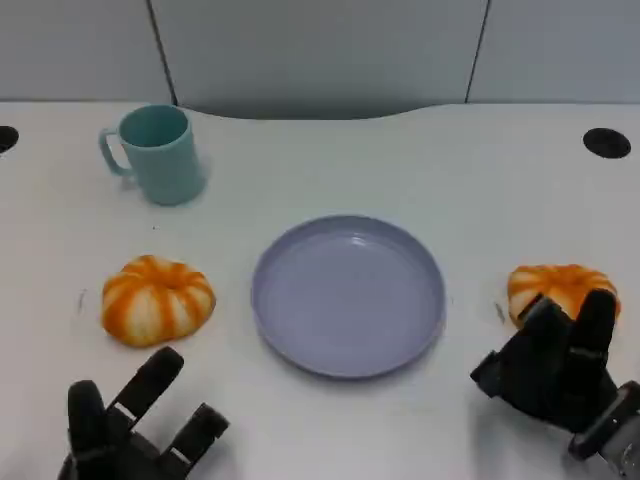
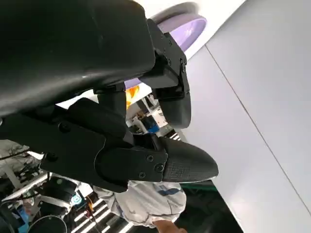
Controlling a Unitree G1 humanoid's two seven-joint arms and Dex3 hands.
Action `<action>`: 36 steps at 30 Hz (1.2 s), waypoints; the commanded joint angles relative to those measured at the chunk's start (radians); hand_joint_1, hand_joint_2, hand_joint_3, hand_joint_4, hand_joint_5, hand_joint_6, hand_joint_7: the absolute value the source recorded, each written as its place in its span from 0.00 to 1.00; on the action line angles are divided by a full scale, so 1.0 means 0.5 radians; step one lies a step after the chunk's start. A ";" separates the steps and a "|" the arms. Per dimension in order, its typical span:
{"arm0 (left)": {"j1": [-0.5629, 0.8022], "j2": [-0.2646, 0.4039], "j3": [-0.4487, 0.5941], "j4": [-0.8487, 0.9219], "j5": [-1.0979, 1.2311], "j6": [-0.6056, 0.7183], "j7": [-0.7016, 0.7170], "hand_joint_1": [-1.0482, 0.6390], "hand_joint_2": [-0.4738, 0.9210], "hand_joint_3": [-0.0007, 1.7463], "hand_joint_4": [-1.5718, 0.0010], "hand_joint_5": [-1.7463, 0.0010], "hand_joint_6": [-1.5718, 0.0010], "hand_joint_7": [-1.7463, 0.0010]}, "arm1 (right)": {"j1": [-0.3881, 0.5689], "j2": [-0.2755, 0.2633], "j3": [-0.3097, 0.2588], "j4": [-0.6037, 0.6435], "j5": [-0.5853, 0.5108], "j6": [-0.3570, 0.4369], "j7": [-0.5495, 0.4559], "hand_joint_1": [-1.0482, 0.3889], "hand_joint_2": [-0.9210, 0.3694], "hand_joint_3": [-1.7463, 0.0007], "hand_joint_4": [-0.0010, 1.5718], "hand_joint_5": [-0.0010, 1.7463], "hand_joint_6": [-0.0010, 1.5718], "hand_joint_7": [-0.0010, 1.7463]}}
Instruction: Grasp the bread from the table and place it into the plate.
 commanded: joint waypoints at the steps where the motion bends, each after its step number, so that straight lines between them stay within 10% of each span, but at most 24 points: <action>1: -0.002 0.032 0.008 -0.032 -0.013 0.007 0.025 0.07 1.00 0.18 0.86 0.03 0.71 0.40 | 0.004 -0.032 -0.015 -0.019 0.015 0.041 -0.009 0.22 0.00 0.85 1.00 0.06 0.93 0.00; 8: -0.009 0.035 0.009 -0.021 -0.004 -0.015 -0.001 0.07 1.00 0.19 0.87 0.02 0.72 0.39 | -0.009 -0.019 -0.022 0.004 0.013 0.006 0.011 0.22 0.00 0.85 1.00 0.05 0.92 0.00; 12: -0.009 -0.023 -0.064 0.081 0.404 -0.921 -0.046 0.10 1.00 0.24 0.79 0.11 0.72 0.43 | 0.008 -0.005 -0.017 -0.043 0.007 0.016 -0.067 0.21 0.00 0.87 1.00 0.07 0.94 0.01; 14: 0.007 -0.045 -0.097 0.021 0.533 -1.288 -0.054 0.19 1.00 0.19 0.71 0.31 0.67 0.59 | -0.012 -0.022 -0.003 -0.024 -0.010 0.016 -0.061 0.21 0.00 0.86 1.00 0.07 0.93 0.00; 21: 0.042 0.049 -0.222 -0.496 0.862 -1.734 0.172 0.21 1.00 0.10 0.67 0.39 0.62 0.67 | -0.019 -0.013 -0.016 -0.009 0.004 0.029 -0.075 0.22 0.00 0.85 1.00 0.06 0.94 0.00; 26: 0.046 0.152 -0.305 -0.766 0.984 -1.724 0.364 0.24 1.00 0.03 0.73 0.44 0.64 0.71 | -0.051 -0.028 -0.017 0.059 0.003 0.060 -0.047 0.22 0.00 0.87 1.00 0.05 0.93 0.00; 33: -0.242 0.372 -0.309 -0.360 1.730 -2.403 0.860 0.12 1.00 0.12 0.99 0.50 0.83 0.81 | -0.091 -0.049 -0.014 0.135 -0.007 0.067 0.013 0.23 0.00 0.87 0.99 0.04 0.91 0.00; 36: -0.448 0.510 -0.364 0.044 2.150 -2.567 1.238 0.07 1.00 0.14 1.00 0.74 0.91 0.86 | -0.085 -0.046 -0.016 0.126 -0.013 0.049 -0.001 0.22 0.00 0.87 0.99 0.03 0.91 0.00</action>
